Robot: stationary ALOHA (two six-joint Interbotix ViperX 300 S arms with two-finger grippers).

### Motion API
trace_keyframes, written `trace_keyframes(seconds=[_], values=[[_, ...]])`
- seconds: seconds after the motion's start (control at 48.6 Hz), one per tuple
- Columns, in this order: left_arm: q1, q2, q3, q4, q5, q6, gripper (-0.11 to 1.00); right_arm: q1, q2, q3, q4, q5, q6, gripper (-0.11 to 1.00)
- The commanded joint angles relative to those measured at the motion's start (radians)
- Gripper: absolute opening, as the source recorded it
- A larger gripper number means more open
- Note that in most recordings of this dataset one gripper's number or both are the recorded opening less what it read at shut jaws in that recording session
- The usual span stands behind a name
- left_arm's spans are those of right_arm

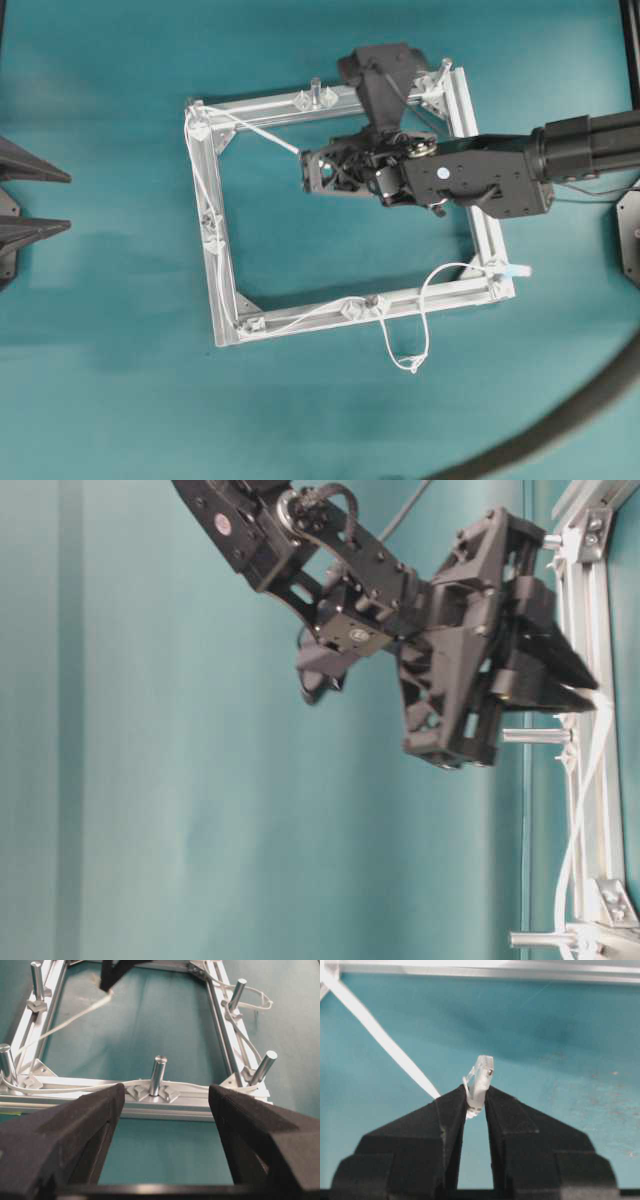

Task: Move the cable alternately left and right between 8 pins so it hooks onto each one.

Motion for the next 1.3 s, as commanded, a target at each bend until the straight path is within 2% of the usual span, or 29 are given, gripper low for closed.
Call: trace_keyframes(seconds=[0.0,0.206,0.309,0.411,0.617,0.884,1.172,1.275], values=[[-0.002,0.014,-0.021,0.003,-0.003,-0.005,0.76,0.003,-0.034,-0.006,-0.043,0.012,0.097,0.15],[-0.002,0.014,-0.021,0.003,-0.003,-0.005,0.76,0.023,-0.012,-0.021,-0.149,0.048,0.428,0.15],[-0.002,0.014,-0.021,0.003,-0.003,-0.005,0.76,0.032,-0.012,-0.023,-0.163,0.13,0.561,0.15],[0.0,0.015,-0.021,0.005,-0.003,-0.005,0.76,0.037,-0.011,-0.025,-0.164,0.17,0.644,0.14],[0.0,0.014,-0.021,0.003,-0.003,-0.005,0.76,0.021,-0.011,-0.021,-0.19,0.198,0.655,0.15],[-0.002,0.014,-0.021,0.003,-0.003,-0.005,0.76,0.003,-0.018,-0.014,-0.19,0.29,0.661,0.15],[-0.002,0.014,-0.021,0.003,-0.003,-0.005,0.76,0.003,-0.055,0.055,-0.19,0.261,0.644,0.15],[0.0,0.014,-0.021,0.005,-0.003,-0.005,0.76,0.006,-0.086,0.097,-0.19,0.25,0.618,0.15]])
